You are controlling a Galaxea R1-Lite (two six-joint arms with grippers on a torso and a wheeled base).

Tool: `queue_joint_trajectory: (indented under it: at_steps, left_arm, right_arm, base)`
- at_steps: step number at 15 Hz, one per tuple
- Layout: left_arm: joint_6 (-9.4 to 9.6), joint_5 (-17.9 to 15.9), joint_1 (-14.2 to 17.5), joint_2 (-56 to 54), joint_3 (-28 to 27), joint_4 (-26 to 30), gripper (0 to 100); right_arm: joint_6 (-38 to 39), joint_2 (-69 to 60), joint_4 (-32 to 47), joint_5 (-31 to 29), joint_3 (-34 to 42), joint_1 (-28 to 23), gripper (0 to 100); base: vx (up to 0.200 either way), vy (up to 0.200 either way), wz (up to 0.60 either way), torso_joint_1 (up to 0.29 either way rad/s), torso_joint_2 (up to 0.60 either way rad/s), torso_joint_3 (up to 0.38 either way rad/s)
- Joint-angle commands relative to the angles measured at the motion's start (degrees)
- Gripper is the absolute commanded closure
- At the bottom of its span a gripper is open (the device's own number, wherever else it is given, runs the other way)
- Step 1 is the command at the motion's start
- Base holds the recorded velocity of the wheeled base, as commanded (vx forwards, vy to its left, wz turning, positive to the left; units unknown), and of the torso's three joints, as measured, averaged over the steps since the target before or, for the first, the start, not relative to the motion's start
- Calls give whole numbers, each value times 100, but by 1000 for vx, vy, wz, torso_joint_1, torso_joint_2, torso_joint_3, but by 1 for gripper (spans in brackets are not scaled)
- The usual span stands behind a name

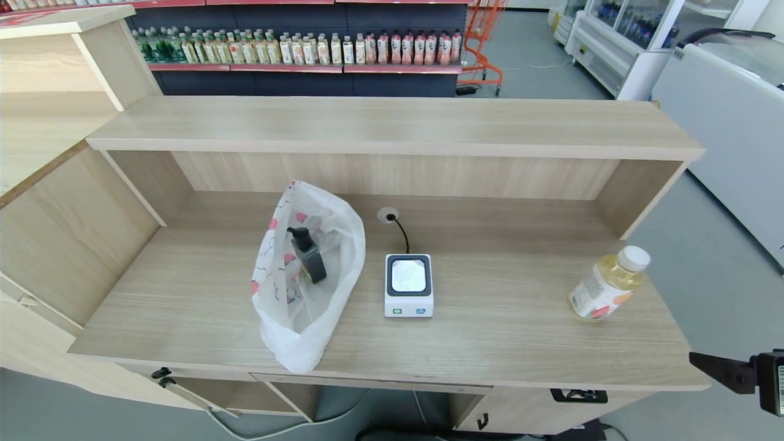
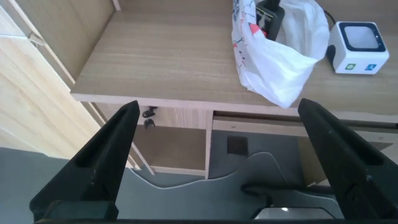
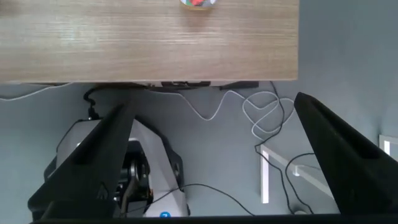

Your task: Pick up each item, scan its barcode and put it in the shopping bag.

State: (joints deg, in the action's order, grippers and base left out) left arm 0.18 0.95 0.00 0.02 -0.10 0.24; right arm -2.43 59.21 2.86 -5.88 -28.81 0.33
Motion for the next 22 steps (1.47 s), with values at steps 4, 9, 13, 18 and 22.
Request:
queue_joint_trajectory:
  at_steps: [4,9,13,18,22]
  left_arm:
    - [43,-7,0,-2,1,-7,0]
    - [34,2,0,-2,1,-7,0]
    - [17,2,0,-2,1,-7,0]
    - [17,2,0,-2,1,-7,0]
    - [17,2,0,-2,1,-7,0]
  right_arm:
    - [128,135,-14,-10,33,-33,0]
    - [269,240,-23,-54,15,-77,0]
    - [304,776,-1007,-168,165,-165,0]
    - [295,2095,-3336,-159,1061,-130,0]
    - [278,3457,-5630,-177,1404,-68,0]
  base:
    - [0,-150,0,8,3,5]
    - [0,-200,0,2,3,9]
    - [0,0,0,0,0,0]
    - [0,0,0,0,0,0]
    - [0,0,0,0,0,0]
